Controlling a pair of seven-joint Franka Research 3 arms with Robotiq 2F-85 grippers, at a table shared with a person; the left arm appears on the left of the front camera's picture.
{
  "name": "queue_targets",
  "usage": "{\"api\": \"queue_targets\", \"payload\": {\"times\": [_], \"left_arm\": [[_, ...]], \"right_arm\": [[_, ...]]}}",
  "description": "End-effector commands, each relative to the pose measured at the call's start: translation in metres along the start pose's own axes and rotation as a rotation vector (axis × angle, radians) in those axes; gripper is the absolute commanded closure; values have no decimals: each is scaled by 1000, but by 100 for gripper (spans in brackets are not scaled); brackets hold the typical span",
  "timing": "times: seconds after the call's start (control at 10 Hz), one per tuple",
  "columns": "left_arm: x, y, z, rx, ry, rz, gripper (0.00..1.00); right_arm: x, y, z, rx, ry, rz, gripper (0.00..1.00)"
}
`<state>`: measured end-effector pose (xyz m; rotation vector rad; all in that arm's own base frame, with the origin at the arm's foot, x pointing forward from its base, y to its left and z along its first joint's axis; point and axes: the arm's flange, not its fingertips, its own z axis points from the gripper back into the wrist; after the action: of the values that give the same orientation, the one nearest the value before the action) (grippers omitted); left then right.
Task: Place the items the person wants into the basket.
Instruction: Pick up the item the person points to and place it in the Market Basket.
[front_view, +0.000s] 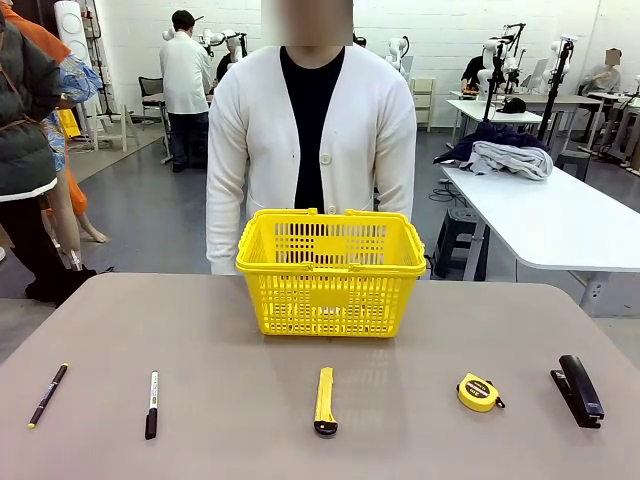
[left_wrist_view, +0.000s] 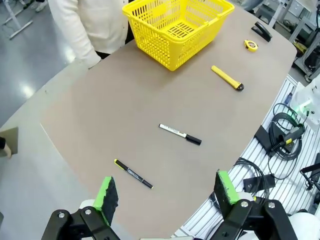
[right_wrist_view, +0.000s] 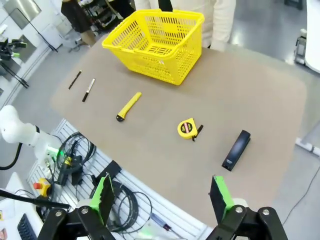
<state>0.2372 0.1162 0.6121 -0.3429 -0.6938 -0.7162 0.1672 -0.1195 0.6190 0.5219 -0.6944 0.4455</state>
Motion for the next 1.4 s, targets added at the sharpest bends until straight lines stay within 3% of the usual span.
{"api": "queue_targets", "payload": {"times": [0.0,1.3], "left_arm": [[0,0,2,6,-6,-2,0],[0,0,2,6,-6,-2,0]], "right_arm": [[0,3,2,-8,-1,11,0],[0,3,2,-8,-1,11,0]]}}
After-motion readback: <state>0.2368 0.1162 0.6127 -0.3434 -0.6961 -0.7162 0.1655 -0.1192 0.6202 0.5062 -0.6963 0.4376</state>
